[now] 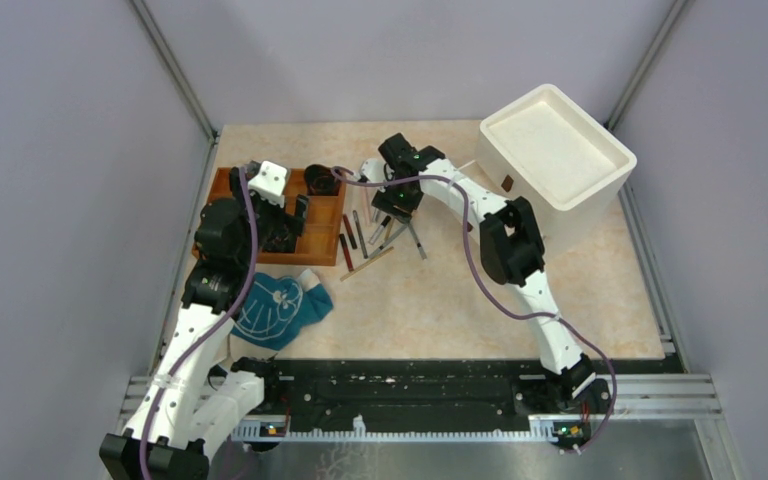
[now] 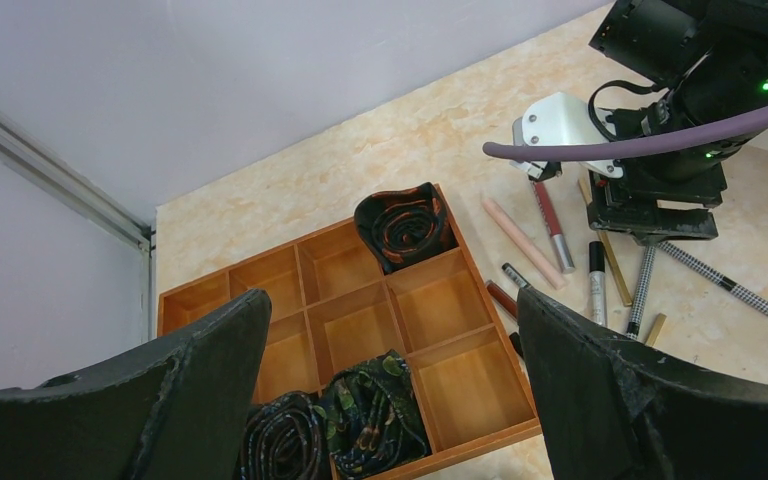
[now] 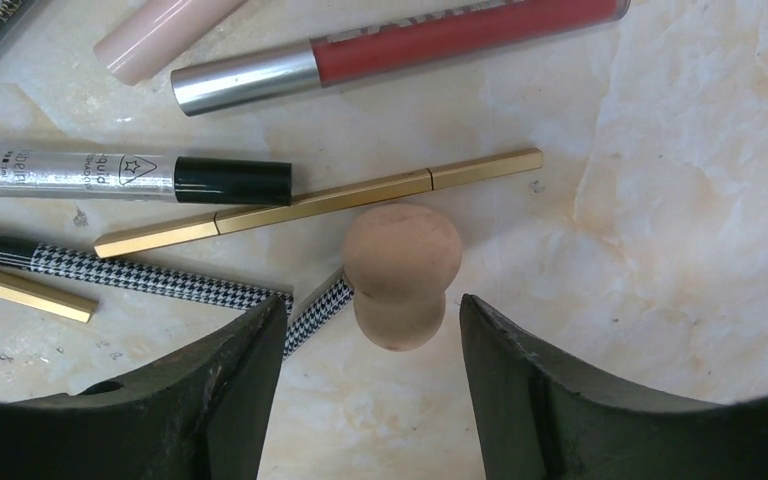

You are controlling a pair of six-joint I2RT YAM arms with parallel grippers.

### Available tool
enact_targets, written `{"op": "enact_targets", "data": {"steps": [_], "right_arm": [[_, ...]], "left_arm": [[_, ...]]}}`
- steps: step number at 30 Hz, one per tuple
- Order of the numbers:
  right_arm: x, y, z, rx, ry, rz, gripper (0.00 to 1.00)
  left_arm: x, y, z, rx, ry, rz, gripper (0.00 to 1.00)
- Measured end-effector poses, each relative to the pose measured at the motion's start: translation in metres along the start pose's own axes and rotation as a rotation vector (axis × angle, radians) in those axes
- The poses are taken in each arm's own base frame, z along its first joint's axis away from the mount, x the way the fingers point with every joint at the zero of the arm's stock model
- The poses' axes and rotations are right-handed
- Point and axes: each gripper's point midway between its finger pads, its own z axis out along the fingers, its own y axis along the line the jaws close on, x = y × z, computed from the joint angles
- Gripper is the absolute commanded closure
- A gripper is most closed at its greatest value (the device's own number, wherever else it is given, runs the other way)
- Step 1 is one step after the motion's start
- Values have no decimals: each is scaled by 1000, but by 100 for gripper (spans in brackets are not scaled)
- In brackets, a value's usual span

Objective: Organize the makeup
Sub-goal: Pick up the makeup tool from the center of the board.

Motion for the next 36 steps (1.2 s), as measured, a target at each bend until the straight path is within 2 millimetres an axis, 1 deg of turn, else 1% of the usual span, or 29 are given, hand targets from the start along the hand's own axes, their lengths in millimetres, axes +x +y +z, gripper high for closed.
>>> {"op": "enact_targets", "data": {"steps": [12, 19, 26, 29, 31, 33, 35, 36], "right_arm": [[-1, -3, 2, 6, -8, -9, 59], [-1, -6, 3, 17, -5, -15, 77], [-4, -13, -1, 26, -21, -5, 88], [-3, -16, -4, 25, -23, 3, 91], [-2, -19, -11, 27, -29, 9, 93], [-3, -21, -26, 32, -43, 14, 93], [-4, -22, -50, 40, -68, 24, 93], [-6, -22, -67, 46, -90, 26, 93]], "left_arm": [[0, 1, 0, -2, 1, 0, 1], [0, 1, 0, -1, 1, 0, 1], [0, 0, 0, -1, 1, 0, 1], [0, 0, 0, -1, 2, 0, 1], [0, 0, 0, -1, 2, 0, 1], [0, 0, 0, 0, 2, 0, 1], [0, 0, 0, 0, 1, 0, 1], [1, 0, 0, 2, 2, 0, 1]]}}
